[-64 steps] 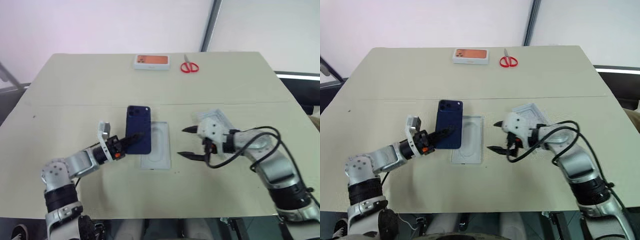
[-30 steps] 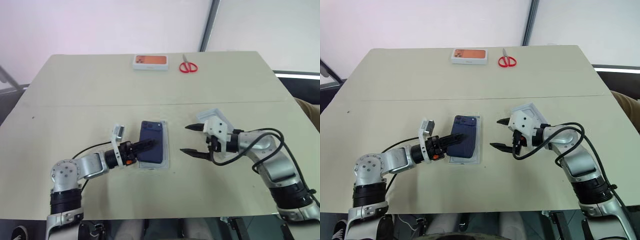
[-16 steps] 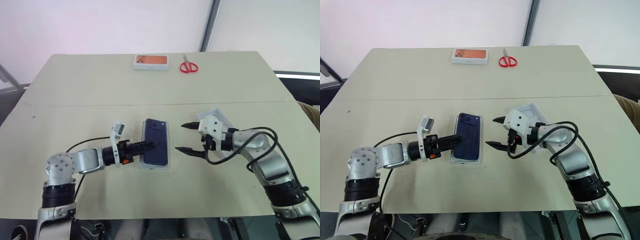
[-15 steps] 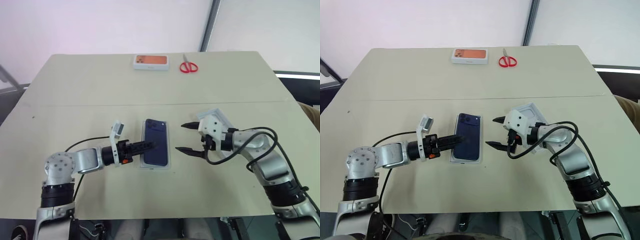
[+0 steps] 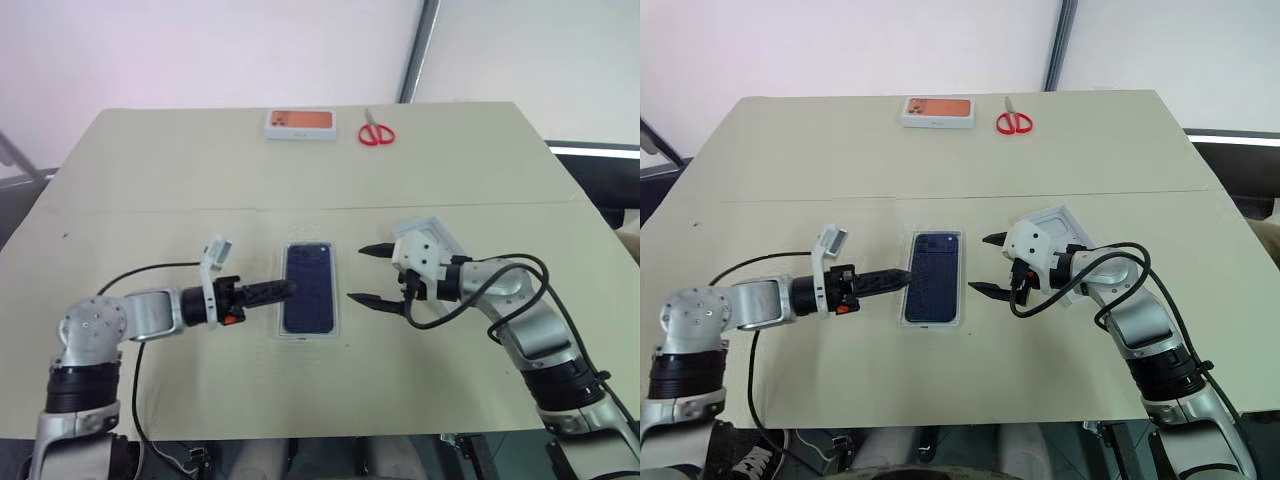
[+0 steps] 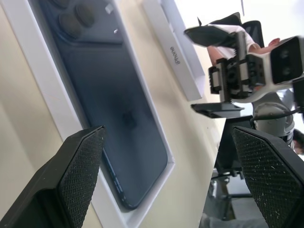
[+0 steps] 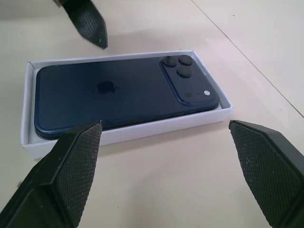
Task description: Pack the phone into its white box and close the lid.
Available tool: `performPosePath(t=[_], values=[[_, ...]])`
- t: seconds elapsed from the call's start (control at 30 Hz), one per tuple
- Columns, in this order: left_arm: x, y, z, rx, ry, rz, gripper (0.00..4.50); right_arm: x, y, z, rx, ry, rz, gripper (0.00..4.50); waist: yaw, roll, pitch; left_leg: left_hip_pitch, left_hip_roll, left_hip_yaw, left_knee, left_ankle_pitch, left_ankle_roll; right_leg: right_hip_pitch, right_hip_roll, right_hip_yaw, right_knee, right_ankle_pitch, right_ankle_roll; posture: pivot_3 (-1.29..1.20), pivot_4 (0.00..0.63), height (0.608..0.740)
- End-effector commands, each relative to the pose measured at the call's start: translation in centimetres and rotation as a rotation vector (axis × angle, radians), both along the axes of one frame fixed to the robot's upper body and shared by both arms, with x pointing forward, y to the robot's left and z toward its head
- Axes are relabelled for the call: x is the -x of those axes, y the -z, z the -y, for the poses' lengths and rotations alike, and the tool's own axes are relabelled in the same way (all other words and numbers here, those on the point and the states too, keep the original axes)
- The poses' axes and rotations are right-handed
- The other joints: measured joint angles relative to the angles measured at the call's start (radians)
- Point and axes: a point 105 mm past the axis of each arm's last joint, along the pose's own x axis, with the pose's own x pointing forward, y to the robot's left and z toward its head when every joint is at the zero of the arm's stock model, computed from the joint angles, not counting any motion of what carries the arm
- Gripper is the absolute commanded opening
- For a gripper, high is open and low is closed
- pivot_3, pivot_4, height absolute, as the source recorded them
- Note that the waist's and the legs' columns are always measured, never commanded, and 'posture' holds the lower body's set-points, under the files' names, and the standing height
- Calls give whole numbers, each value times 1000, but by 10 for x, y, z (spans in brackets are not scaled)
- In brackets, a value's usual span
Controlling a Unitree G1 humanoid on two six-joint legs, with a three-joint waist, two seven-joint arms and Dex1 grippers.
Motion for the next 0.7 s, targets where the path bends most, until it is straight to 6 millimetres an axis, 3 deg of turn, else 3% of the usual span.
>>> performPosePath(t=[0.03,0.17,0.23,0.3,0.5,0.53,0.7], values=[[-4,-14,-7,5,-24,68,4449,-2,-10,-3,-8,-13,47,4500,0,0,0,0,0,0,0,0,0,0,0,0,0,0,0,0,150,740],[-8,-14,-14,3,-64,75,4449,-1,-9,-3,-13,-16,39,4500,0,0,0,0,0,0,0,0,0,0,0,0,0,0,0,0,150,740],[-11,-11,-20,-14,-96,74,3912,-1,-10,-2,-14,-13,35,4241,0,0,0,0,0,0,0,0,0,0,0,0,0,0,0,0,150,740],[-14,-8,-29,-47,-126,78,3065,0,-7,0,-1,-10,29,3599,0,0,0,0,0,0,0,0,0,0,0,0,0,0,0,0,150,740],[-25,0,-47,-123,-203,88,26,0,3,0,30,2,39,480,0,0,0,0,0,0,0,0,0,0,0,0,0,0,0,0,150,740],[-25,1,-47,-122,-203,86,0,-1,6,-1,38,5,39,28,0,0,0,0,0,0,0,0,0,0,0,0,0,0,0,0,150,740],[-28,21,-29,-179,-165,59,0,-11,31,-4,141,59,55,28,2,0,0,0,0,0,0,0,0,0,0,0,0,0,0,0,150,740]])
